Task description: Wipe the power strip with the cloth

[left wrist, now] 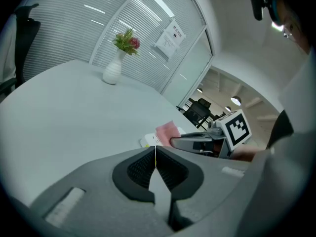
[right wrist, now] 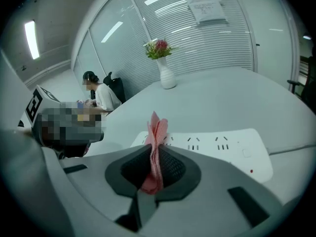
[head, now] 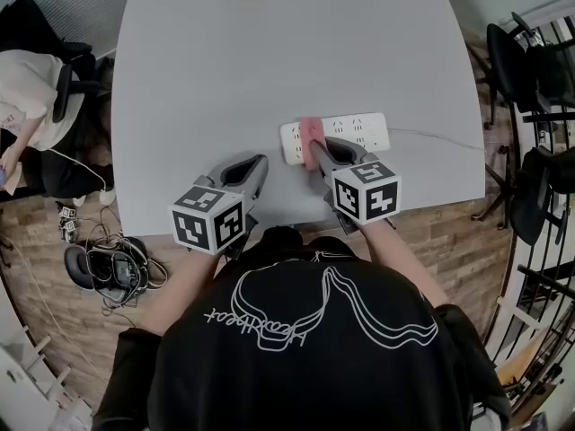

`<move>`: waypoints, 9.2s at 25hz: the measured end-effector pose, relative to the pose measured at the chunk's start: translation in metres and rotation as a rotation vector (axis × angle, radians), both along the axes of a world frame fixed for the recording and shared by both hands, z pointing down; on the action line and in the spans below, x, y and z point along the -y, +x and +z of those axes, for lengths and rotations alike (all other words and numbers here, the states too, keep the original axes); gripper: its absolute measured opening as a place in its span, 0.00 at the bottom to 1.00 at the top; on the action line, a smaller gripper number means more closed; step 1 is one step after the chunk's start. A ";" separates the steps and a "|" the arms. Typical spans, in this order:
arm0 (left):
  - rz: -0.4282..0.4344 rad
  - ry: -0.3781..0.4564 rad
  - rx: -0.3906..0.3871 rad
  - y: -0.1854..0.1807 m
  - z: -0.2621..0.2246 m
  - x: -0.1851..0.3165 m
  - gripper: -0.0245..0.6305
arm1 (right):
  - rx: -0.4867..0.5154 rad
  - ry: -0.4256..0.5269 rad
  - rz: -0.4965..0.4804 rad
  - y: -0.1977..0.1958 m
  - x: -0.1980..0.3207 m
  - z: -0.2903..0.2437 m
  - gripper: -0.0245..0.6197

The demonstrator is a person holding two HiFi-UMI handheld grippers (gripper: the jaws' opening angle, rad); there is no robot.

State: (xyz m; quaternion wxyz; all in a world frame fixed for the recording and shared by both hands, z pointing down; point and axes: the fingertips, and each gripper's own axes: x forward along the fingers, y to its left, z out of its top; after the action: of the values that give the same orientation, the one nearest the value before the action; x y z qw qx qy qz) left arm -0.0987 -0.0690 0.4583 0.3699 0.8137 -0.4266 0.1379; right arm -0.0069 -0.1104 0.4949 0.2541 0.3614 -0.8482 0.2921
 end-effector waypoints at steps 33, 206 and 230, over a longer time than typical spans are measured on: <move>0.040 0.003 -0.008 0.011 0.000 0.000 0.06 | -0.101 0.035 0.189 0.100 0.023 0.000 0.10; -0.046 -0.028 0.051 0.064 -0.018 -0.035 0.06 | -0.187 0.127 0.106 0.179 0.030 -0.009 0.10; -0.053 0.269 0.011 0.172 -0.150 -0.106 0.06 | 0.327 0.413 -0.218 0.181 -0.104 -0.200 0.10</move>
State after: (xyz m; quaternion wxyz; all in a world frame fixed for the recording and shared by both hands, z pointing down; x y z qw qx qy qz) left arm 0.0732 0.0368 0.3080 0.2587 0.8437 -0.4645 0.0744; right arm 0.1736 -0.0061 0.2954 0.0649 0.2602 -0.9534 0.1383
